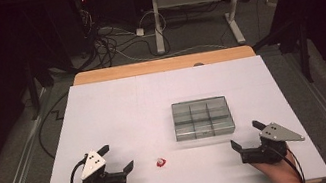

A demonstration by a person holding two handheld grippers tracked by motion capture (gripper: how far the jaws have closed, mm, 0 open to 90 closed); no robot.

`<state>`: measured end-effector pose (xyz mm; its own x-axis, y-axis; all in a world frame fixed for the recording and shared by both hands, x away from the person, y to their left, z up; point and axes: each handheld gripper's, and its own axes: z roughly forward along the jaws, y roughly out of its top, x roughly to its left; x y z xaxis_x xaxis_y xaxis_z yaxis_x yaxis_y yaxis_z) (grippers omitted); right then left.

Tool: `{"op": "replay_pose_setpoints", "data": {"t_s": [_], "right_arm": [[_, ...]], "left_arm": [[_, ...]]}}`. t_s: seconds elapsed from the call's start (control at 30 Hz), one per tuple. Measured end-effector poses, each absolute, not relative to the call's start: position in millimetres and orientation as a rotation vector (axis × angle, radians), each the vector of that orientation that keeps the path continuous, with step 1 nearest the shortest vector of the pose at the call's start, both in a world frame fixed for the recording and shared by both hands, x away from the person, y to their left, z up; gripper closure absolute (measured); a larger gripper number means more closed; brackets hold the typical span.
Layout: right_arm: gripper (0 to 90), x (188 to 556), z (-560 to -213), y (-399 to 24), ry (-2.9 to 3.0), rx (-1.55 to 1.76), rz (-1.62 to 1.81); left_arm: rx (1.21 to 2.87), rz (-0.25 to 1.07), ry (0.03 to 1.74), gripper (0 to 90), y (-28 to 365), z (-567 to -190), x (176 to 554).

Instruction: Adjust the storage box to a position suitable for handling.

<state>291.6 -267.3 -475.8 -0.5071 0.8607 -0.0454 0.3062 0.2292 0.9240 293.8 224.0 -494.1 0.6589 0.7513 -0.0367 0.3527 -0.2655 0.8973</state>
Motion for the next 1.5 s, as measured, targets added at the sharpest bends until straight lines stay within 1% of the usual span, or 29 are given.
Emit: {"op": "replay_pose_setpoints", "data": {"t_s": [0.2, 0.6, 1.03, 1.17, 1.27, 1.3, 1.33, 1.4, 1.43, 1.5], "right_arm": [[0.5, 290, -476, -266, 1.959, 1.063, 1.248], [0.5, 287, -466, -262, 2.008, 1.020, 1.252], [2.0, 289, -470, -256, 2.123, 1.037, 1.214], [3.6, 289, -470, -255, 2.144, 1.037, 1.212], [7.6, 289, -470, -252, 2.175, 1.032, 1.223], [7.6, 289, -470, -252, 2.175, 1.032, 1.223], [11.2, 288, -471, -249, 2.196, 1.023, 1.229], [12.7, 288, -471, -248, 2.207, 1.014, 1.232], [16.0, 287, -471, -245, 2.220, 1.009, 1.238], [17.1, 287, -471, -244, 2.227, 1.005, 1.243]], "left_arm": [[1.896, 0.489, 0.872, 0.0, 222, -494, 295], [1.885, 0.486, 0.867, 0.0, 223, -494, 295], [1.887, 0.476, 0.875, 0.0, 224, -494, 296], [1.891, 0.482, 0.870, 0.0, 223, -494, 295], [1.891, 0.480, 0.865, 0.0, 223, -494, 295], [1.891, 0.477, 0.867, 0.0, 223, -494, 296], [1.891, 0.476, 0.868, 0.0, 223, -495, 296], [1.890, 0.471, 0.870, 0.0, 224, -495, 296], [1.890, 0.468, 0.872, 0.0, 224, -494, 296], [1.888, 0.466, 0.874, 0.0, 224, -495, 296]]}}
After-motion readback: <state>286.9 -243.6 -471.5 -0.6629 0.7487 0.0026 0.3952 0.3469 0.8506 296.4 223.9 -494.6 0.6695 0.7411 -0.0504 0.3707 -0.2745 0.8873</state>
